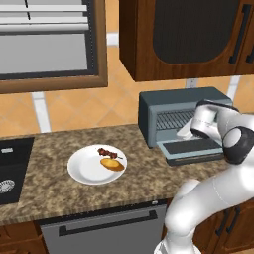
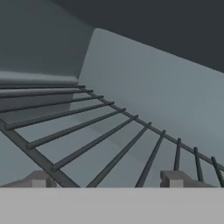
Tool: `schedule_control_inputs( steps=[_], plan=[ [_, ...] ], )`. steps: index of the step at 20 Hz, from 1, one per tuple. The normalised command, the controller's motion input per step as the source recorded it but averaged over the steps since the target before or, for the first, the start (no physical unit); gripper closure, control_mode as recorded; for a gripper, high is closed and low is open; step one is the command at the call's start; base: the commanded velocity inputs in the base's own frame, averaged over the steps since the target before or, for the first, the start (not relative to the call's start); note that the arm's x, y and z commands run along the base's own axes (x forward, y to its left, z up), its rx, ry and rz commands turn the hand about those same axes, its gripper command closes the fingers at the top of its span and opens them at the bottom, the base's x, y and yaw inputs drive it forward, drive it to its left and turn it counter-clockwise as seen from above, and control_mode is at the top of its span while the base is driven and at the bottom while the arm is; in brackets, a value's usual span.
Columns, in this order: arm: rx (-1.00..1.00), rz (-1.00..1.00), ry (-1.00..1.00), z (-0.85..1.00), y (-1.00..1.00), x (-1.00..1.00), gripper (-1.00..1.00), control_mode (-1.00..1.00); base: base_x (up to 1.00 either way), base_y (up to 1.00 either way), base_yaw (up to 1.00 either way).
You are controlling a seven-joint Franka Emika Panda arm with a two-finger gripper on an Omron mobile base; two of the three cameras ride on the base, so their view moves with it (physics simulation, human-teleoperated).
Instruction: Pick up the kebab skewer and baguette bread, and place them inside the toaster oven. Close the toaster oven door and start by setting the timer.
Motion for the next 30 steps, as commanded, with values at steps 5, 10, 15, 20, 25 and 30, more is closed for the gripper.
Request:
schedule_control_inputs(
  steps=[5,10,15,20,25,30],
  plan=[
    [-0.02,-0.03,0.00,-0.30,-0.04,0.01,-1.00,-1.00,0.00,0.00,0.00],
    [0.00,-0.02,0.00,-0.29,-0.02,0.00,-1.00,-1.00,0.00,0.00,0.00],
    [0.00,0.00,0.01,-0.19,0.00,0.03,-1.00,-1.00,0.00,0.00,0.00],
    [0.00,0.00,0.04,-0.09,0.00,0.00,-1.00,-1.00,0.00,0.00,0.00],
    [0.00,0.00,0.05,0.00,0.00,0.04,-1.00,-1.00,0.00,0.00,0.00],
    [0.00,0.00,0.00,0.00,0.01,0.08,1.00,-1.00,0.00,0.00,0.00]
  ],
)
